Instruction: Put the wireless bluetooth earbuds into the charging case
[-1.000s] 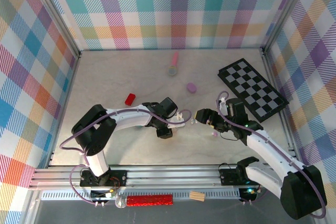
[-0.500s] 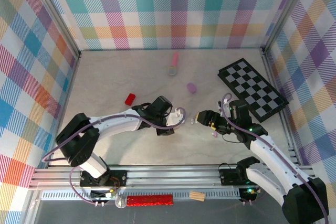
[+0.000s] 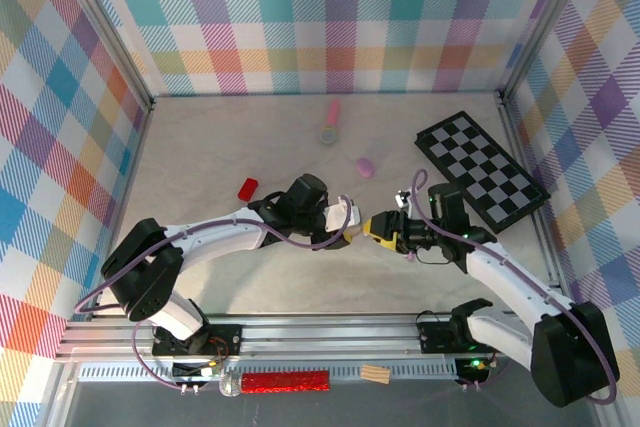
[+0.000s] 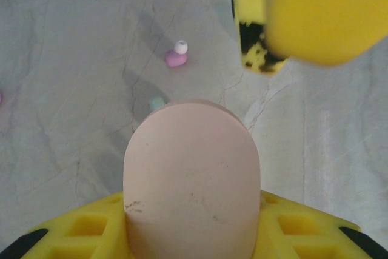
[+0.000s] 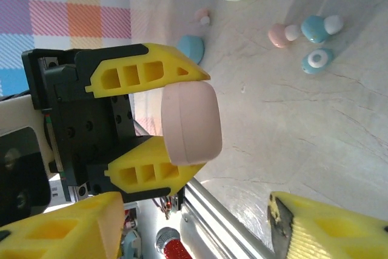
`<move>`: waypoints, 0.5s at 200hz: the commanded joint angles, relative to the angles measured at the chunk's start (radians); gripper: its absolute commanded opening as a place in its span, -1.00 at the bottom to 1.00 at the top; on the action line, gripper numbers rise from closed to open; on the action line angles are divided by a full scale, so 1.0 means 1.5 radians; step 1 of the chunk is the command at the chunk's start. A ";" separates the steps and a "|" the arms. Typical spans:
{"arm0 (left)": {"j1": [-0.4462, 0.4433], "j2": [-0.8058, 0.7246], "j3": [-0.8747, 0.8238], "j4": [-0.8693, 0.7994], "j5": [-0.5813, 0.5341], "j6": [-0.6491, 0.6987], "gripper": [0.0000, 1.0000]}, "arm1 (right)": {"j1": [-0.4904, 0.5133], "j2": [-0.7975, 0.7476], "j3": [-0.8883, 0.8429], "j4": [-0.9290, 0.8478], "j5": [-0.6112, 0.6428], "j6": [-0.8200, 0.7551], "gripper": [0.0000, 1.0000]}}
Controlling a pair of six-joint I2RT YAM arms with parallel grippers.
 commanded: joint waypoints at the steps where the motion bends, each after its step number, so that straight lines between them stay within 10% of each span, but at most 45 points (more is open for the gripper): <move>1: -0.011 -0.004 0.029 0.016 0.053 0.002 -0.19 | -0.002 0.021 0.020 0.040 -0.046 0.016 0.22; 100: -0.011 -0.013 0.046 0.005 0.074 0.005 -0.19 | 0.000 0.129 0.089 0.006 -0.087 -0.018 -0.13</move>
